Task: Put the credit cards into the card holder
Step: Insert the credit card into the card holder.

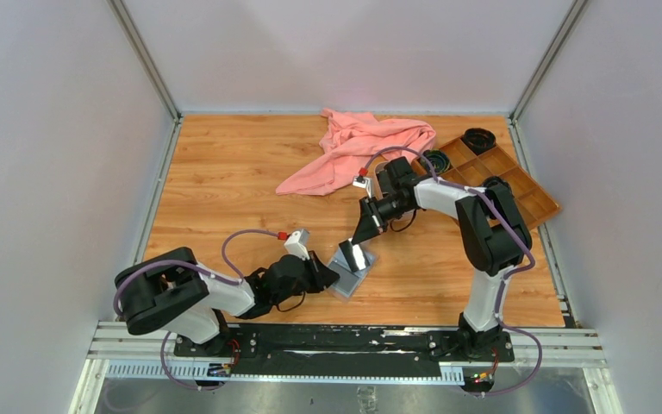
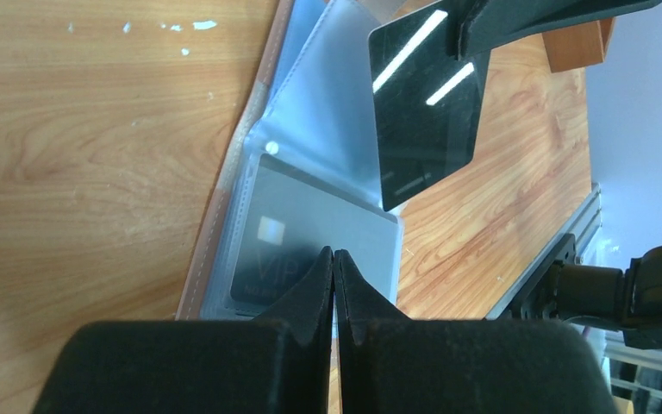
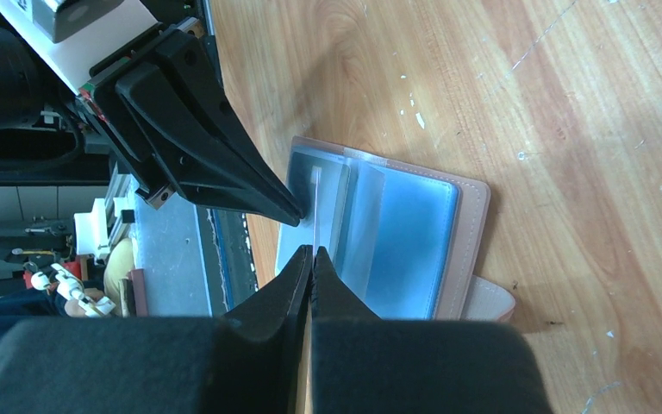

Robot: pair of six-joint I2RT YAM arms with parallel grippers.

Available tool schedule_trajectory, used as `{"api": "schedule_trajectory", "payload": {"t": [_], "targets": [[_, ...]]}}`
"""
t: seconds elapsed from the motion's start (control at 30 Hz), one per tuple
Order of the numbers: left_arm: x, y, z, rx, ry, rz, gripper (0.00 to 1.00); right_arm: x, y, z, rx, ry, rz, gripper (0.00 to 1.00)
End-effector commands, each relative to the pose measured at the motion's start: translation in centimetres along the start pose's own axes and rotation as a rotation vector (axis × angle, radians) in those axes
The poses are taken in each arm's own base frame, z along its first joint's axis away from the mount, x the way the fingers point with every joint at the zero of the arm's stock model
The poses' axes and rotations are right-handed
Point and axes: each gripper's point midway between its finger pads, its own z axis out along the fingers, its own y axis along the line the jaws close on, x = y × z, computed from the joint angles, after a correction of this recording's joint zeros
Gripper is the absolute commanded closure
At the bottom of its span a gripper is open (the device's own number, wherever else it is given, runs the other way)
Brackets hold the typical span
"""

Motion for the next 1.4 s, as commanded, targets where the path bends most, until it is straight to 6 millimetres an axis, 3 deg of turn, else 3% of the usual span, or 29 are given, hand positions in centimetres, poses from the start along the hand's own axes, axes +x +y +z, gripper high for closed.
{"api": "schedule_trajectory", "payload": {"t": [0.0, 0.17, 0.83, 1.07, 1.37], "targets": [[1.2, 2.5, -0.7, -0.105, 0.041, -0.041, 1.0, -0.4, -0.4, 0.0, -0.021, -0.007, 0.039, 1.0], [1.8, 3.4, -0.9, -0.135, 0.058, -0.045, 1.0, 0.1, -1.1, 0.3, -0.012, 0.004, 0.062, 1.0], [2.1, 3.5, -0.8, -0.136, 0.073, -0.028, 1.0, 2.0, -2.6, 0.6, 0.046, 0.046, 0.086, 1.0], [2.1, 3.7, -0.8, -0.141, 0.076, -0.027, 1.0, 3.3, -2.6, 1.3, 0.078, 0.113, 0.055, 1.0], [2.2, 3.9, -0.8, -0.143, 0.084, -0.027, 1.0, 3.3, -1.7, 2.0, 0.06, 0.144, -0.016, 1.0]]}}
